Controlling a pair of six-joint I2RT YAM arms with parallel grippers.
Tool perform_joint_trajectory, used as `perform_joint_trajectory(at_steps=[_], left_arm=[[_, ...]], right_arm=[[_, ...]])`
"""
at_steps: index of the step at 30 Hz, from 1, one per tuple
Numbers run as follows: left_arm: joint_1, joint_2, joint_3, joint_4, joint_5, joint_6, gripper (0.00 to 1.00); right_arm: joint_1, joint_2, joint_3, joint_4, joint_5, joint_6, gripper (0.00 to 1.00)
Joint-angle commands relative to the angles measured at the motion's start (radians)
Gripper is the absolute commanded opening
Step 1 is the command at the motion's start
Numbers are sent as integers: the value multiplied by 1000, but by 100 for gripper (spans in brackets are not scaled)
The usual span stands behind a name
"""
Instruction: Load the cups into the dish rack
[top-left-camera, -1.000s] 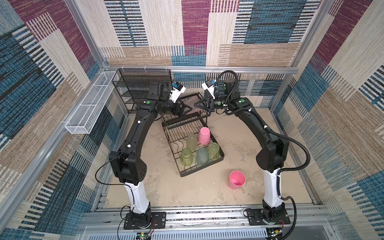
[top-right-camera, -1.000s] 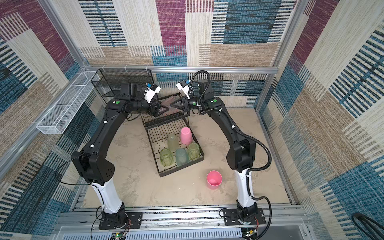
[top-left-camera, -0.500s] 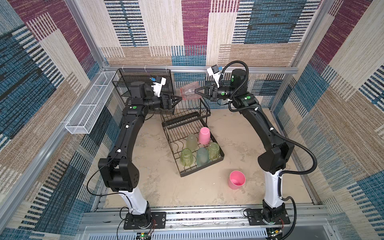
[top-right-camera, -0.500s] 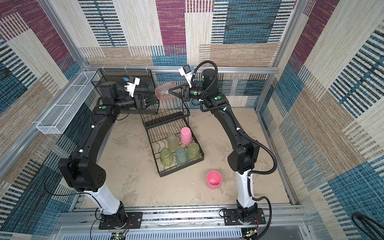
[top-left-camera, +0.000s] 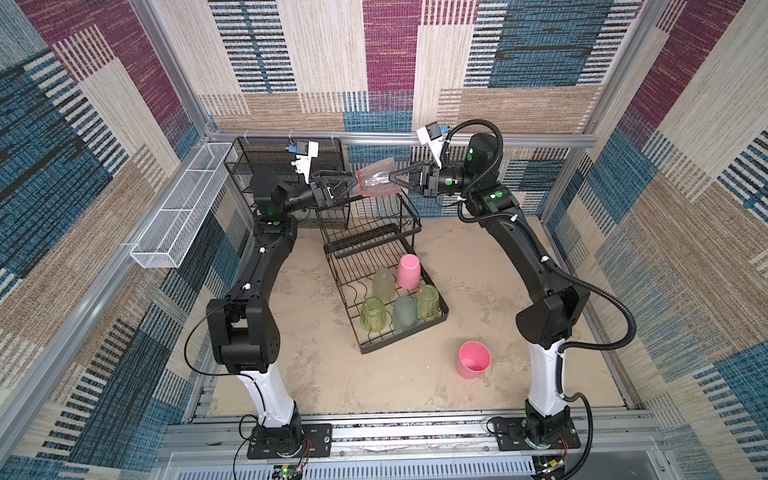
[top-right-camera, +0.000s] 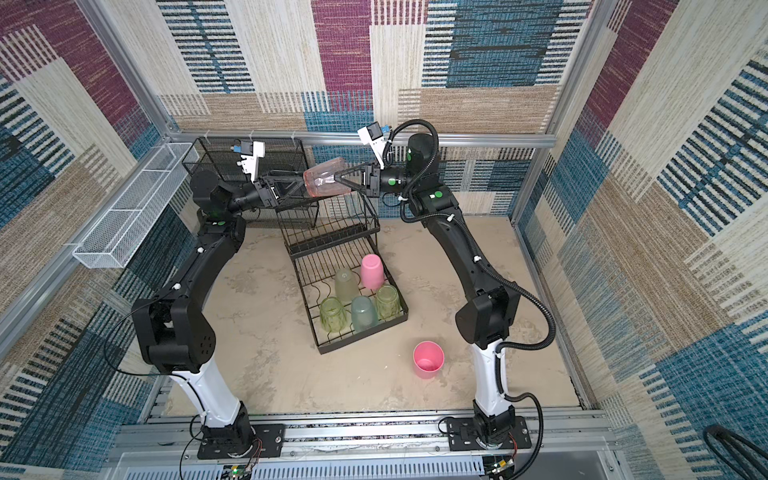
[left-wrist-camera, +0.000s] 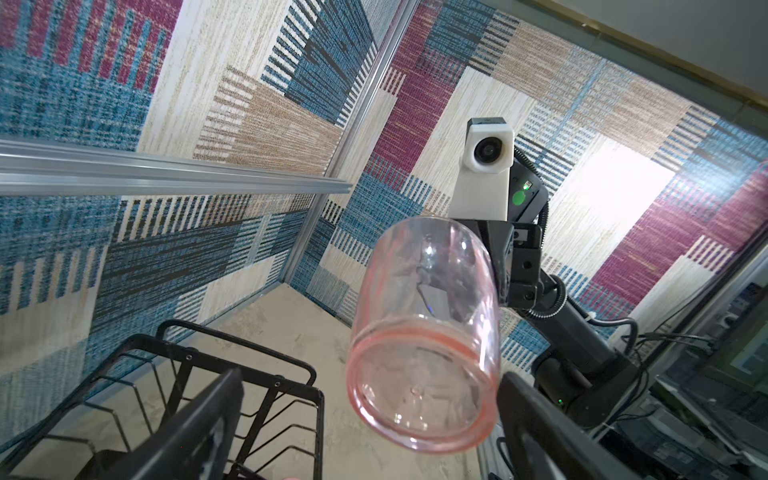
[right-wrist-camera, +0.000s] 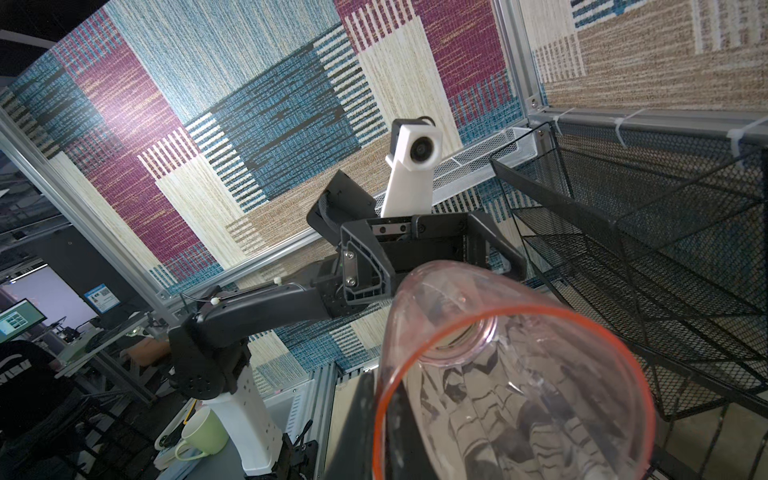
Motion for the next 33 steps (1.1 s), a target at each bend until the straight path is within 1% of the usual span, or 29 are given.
perform_joint_trajectory(at_steps=[1,10,14,23,26,33], left_arm=[[-7,28,27,211,16,-153,98],[-37,30,27,256,-22,-168,98],[-43,37,28,288,-32,-198,97],[-44,23,25,280,-50,-198,95],[-44,27,31,268,-49,-195,94],[-55,31,33,258,-53,-193,90]], right_arm=[[1,-4,15,96,-19,73,0],[1,72,121,134,-18,154,0],[1,115,168,195,-30,227,0],[5,195,218,350,-47,387,0],[7,221,251,361,-45,408,0],[11,255,257,437,-37,474,0]])
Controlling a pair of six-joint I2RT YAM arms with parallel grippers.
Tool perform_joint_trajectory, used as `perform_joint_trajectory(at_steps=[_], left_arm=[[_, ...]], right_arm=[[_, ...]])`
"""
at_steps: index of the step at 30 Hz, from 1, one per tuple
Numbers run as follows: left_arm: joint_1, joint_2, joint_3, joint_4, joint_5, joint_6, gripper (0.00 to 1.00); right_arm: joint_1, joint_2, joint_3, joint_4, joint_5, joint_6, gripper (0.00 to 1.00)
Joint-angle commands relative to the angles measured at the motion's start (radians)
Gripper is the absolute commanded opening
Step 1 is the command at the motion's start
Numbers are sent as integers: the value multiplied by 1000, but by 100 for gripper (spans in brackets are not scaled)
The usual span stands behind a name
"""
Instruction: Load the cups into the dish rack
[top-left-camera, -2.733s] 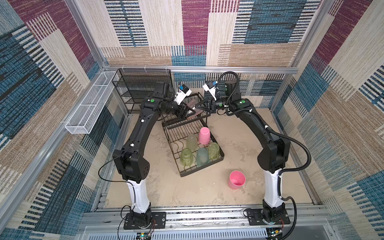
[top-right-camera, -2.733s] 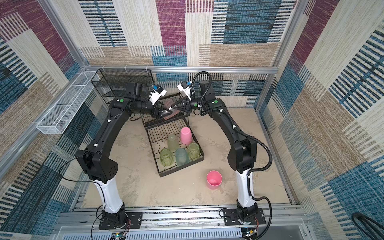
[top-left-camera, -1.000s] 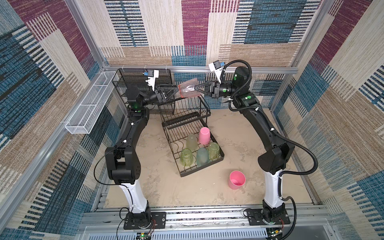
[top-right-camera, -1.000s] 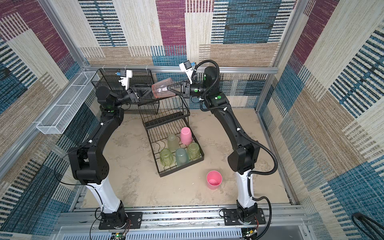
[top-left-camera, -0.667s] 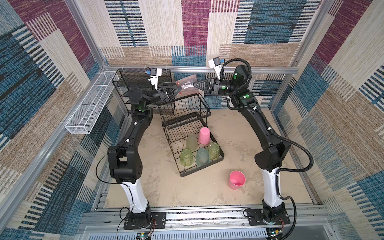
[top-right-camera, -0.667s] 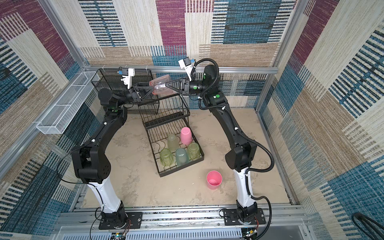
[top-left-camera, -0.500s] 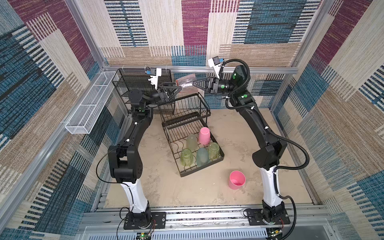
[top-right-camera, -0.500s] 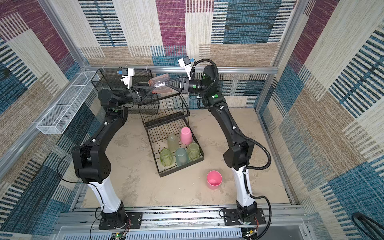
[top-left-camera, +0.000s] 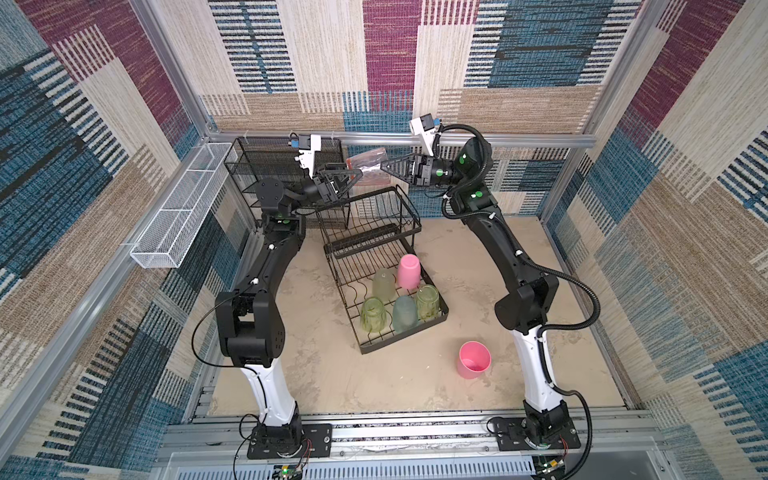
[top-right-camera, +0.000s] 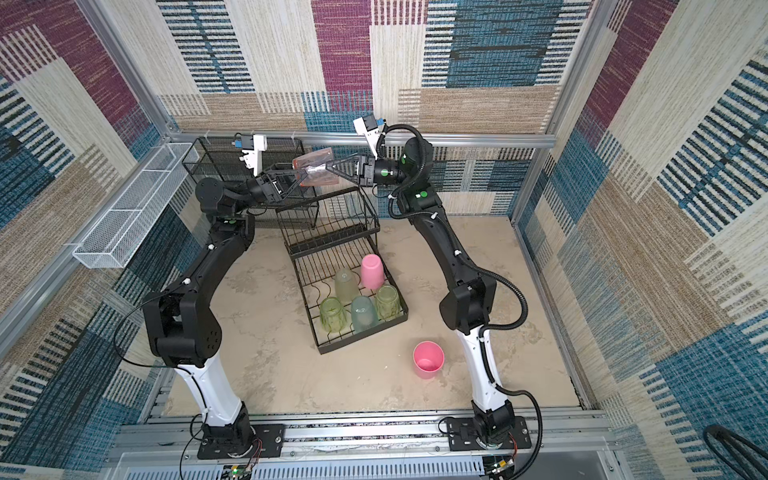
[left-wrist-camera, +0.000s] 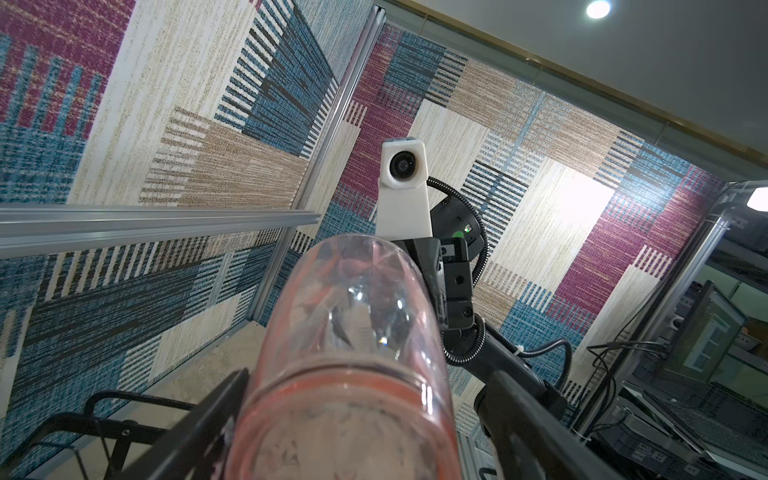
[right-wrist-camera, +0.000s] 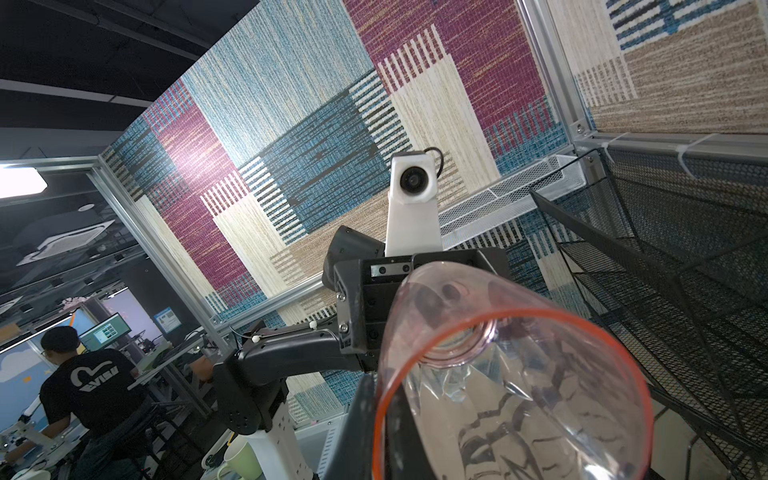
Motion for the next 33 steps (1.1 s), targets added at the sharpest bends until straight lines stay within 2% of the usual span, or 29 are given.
perform_joint_trajectory(at_steps=[1,16,18,21,24,26,28,30,33], left_arm=[[-9,-1,8,22,4,-8,89],[-14,-31,9,-46,-8,32,68],[-14,-41,6,-99,-12,64,67],[-11,-60,2,-189,-21,118,65],[2,-86,-5,-287,-39,163,65],[16,-100,-8,-348,-49,185,65],[31,-121,-5,-491,-68,236,65],[45,-148,-5,-645,-95,318,65],[54,-185,32,-966,-188,501,65]], right_arm=[[2,14,9,72,11,68,0],[3,29,10,93,13,88,1],[2,33,10,92,15,85,13],[1,35,10,77,23,74,38],[-4,35,10,56,35,54,52],[-10,33,11,23,48,28,57],[-18,24,10,-43,68,-29,60],[-26,14,9,-121,97,-90,62],[-35,-13,5,-287,181,-224,63]])
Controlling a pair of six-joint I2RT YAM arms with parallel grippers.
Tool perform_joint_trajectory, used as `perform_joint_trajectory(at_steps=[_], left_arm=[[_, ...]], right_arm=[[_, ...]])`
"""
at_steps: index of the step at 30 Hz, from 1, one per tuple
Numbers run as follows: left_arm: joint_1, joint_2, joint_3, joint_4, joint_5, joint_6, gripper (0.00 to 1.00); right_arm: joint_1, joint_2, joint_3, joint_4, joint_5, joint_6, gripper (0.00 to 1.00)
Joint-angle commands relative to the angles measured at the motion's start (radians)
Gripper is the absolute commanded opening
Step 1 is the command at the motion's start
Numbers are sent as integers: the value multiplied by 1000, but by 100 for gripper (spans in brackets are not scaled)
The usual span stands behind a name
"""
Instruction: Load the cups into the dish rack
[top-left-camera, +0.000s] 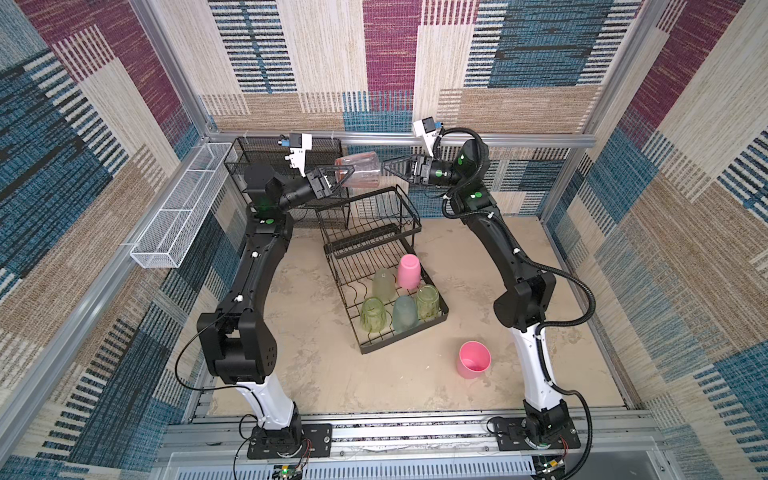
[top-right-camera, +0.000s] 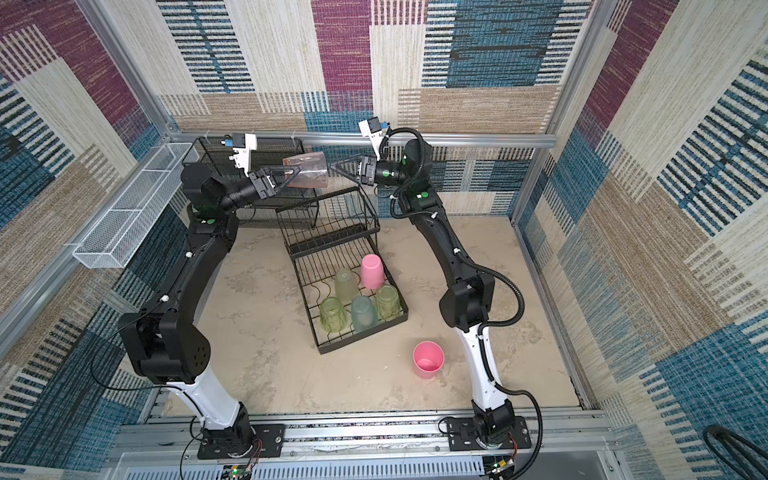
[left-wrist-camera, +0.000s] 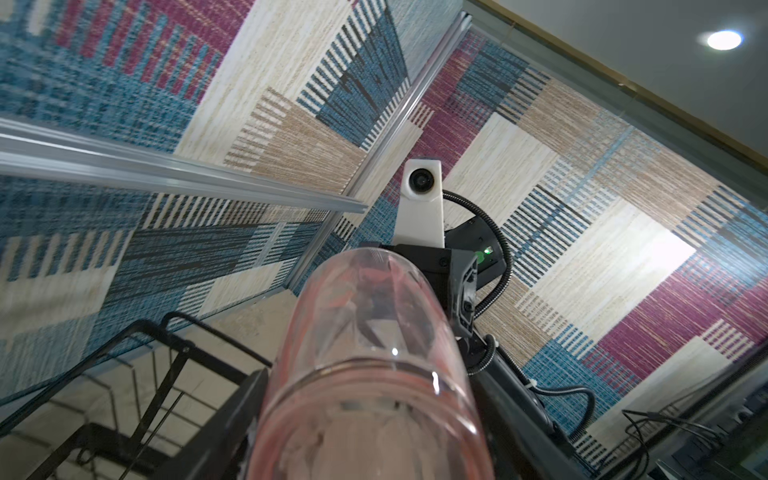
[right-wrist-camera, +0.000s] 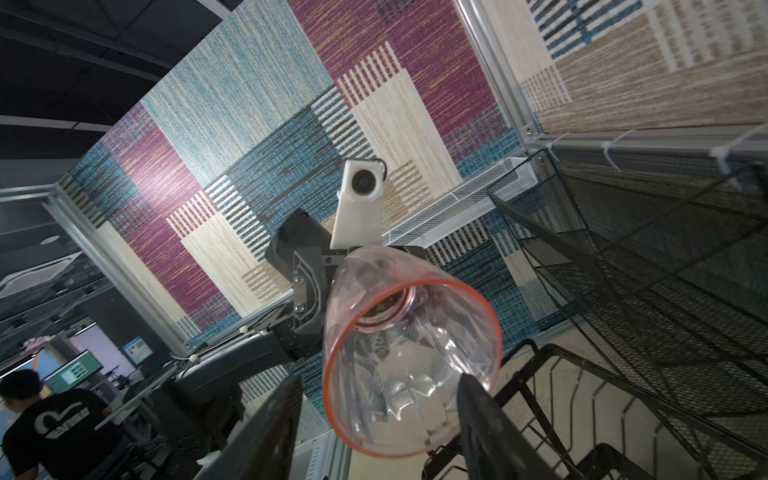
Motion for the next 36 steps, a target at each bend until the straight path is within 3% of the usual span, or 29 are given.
perform_joint_trajectory(at_steps=[1,5,11,19,25,36], left_arm=[[5,-31,57,-437,-133,278,65],[4,-9,194,-810,-322,449,65],[-2,47,351,-1132,-558,548,65],[-79,114,454,-1310,-818,626,65],[-162,227,625,-1445,-1003,684,66],[-225,365,791,-1604,-1113,716,69]], right_arm=[[-8,-41,-7,-209,124,-181,63],[-11,-106,-60,-414,297,-359,63],[-10,-301,-375,-446,493,-491,62],[-8,-552,-782,-350,644,-556,62],[-1,-677,-957,-316,687,-567,62],[43,-773,-1098,-346,788,-605,62]])
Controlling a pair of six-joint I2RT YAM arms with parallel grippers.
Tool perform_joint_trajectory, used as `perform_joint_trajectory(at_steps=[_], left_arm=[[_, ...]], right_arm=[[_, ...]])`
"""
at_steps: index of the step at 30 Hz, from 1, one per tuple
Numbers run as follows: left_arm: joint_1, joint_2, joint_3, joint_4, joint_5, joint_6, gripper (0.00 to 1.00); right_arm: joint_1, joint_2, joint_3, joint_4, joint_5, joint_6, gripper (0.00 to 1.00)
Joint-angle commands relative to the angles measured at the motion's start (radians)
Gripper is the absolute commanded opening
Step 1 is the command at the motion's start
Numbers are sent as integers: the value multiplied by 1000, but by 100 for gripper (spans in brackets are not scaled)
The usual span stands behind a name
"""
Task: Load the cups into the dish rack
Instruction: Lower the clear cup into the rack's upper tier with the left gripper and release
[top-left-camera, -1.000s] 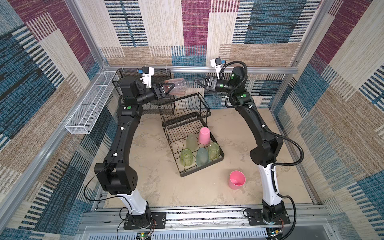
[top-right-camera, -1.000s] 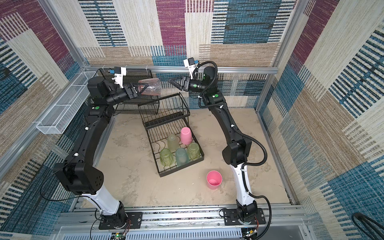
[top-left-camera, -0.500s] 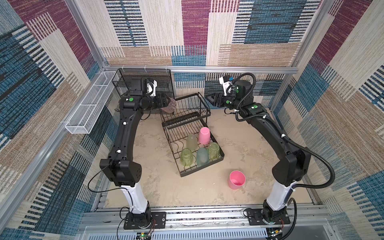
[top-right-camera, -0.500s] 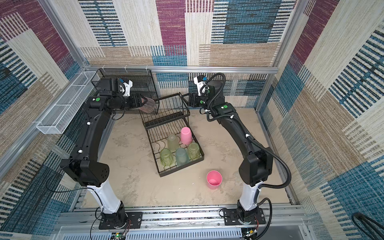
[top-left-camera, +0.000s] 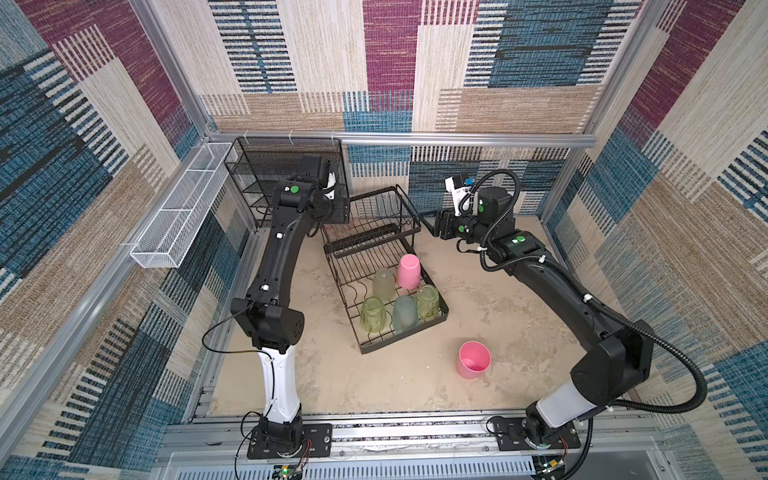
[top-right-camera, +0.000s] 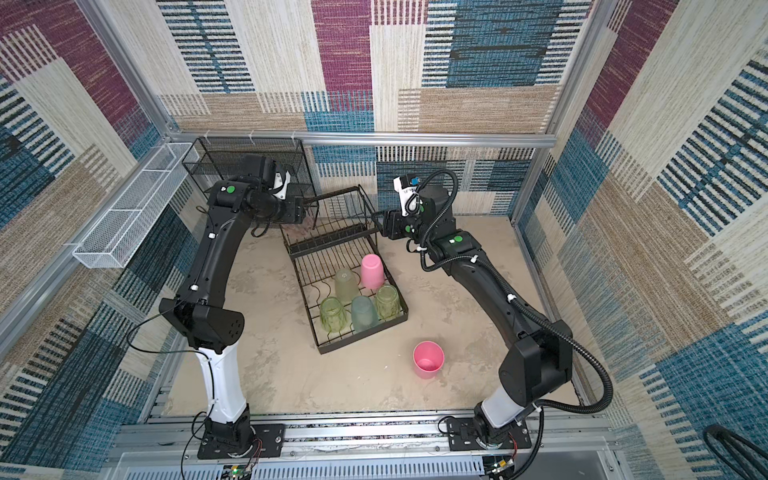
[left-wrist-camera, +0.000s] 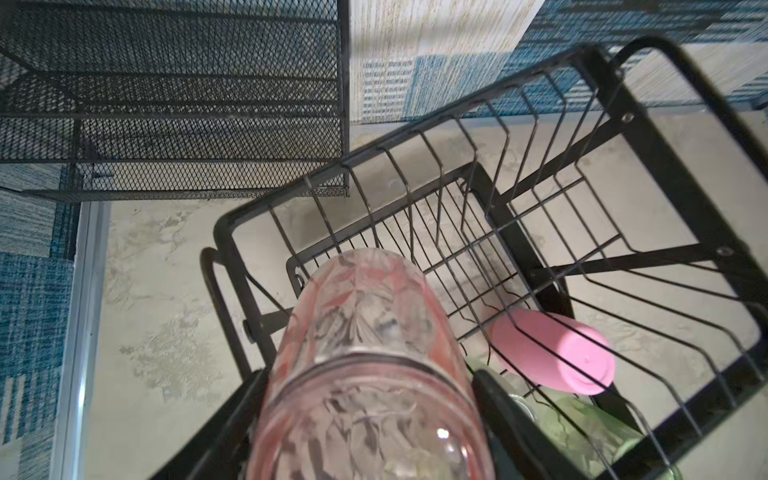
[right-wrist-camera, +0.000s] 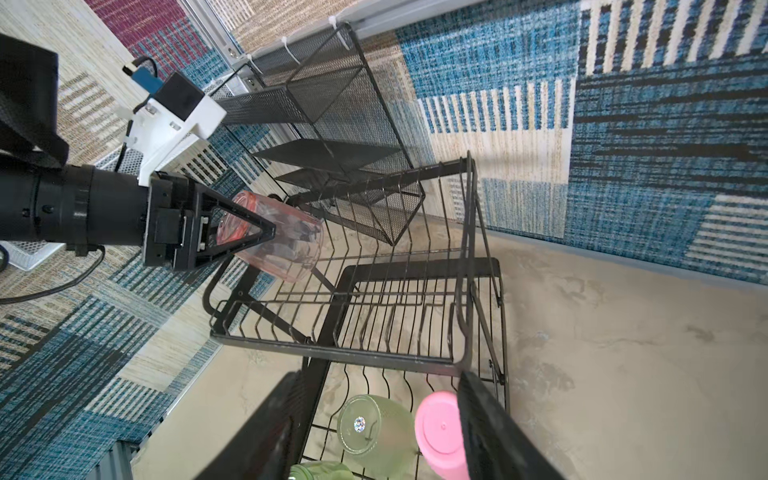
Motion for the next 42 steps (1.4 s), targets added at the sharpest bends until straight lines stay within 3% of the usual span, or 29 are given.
perform_joint_trajectory(at_steps=[1,11,23,42], left_arm=[[-12,31,43,-77,-53,31,70],[-15,108,110,-122,-75,39,75],[-7,167,221,-120,-105,31,91],[-2,110,233,-67,-94,34,93]], right_arm=[[10,-18,-24,14,58,-20,62],[27,-39,-74,21,65,-30,62],[37,-41,-74,14,78,-51,64],[47,-36,-64,-15,129,-66,72]])
